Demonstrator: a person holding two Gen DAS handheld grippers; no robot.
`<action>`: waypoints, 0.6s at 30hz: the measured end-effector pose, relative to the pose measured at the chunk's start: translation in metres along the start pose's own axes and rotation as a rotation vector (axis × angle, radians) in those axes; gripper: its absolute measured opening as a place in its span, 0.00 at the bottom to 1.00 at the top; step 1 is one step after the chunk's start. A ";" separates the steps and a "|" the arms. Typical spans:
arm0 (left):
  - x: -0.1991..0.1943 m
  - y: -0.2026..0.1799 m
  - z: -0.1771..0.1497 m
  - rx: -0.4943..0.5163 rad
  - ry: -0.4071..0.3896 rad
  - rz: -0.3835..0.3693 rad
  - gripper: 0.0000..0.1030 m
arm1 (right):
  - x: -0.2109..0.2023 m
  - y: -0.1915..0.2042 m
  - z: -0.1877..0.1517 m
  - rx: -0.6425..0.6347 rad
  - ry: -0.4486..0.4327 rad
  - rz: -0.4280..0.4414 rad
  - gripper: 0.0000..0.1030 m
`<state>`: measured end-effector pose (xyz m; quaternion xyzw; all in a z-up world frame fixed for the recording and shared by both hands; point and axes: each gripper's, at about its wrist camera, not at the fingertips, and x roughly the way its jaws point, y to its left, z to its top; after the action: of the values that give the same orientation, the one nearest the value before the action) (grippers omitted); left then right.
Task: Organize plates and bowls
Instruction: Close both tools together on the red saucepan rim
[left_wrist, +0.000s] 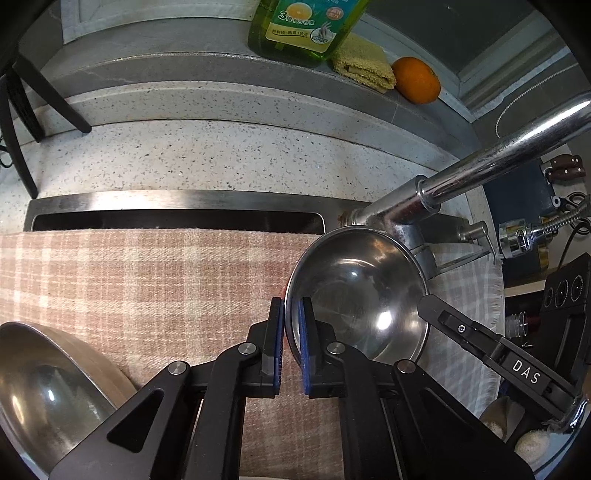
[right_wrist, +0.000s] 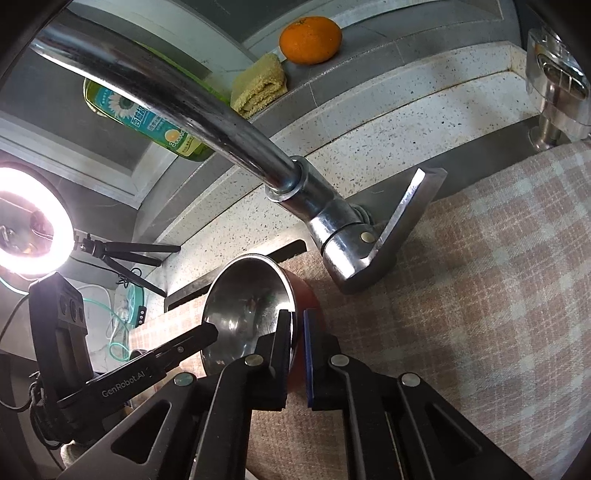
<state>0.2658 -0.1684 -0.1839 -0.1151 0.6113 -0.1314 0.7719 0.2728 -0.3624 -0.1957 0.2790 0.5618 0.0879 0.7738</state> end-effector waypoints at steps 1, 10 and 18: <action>0.000 0.000 0.000 0.001 0.000 0.000 0.06 | 0.000 0.000 0.000 0.003 0.001 0.002 0.06; -0.013 -0.005 -0.003 0.010 -0.008 -0.014 0.06 | -0.013 0.004 -0.001 0.003 -0.010 0.010 0.06; -0.033 -0.009 -0.009 0.022 -0.023 -0.017 0.06 | -0.031 0.014 -0.006 -0.015 -0.025 0.016 0.06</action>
<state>0.2492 -0.1656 -0.1526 -0.1133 0.6000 -0.1437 0.7788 0.2592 -0.3628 -0.1640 0.2790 0.5492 0.0948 0.7820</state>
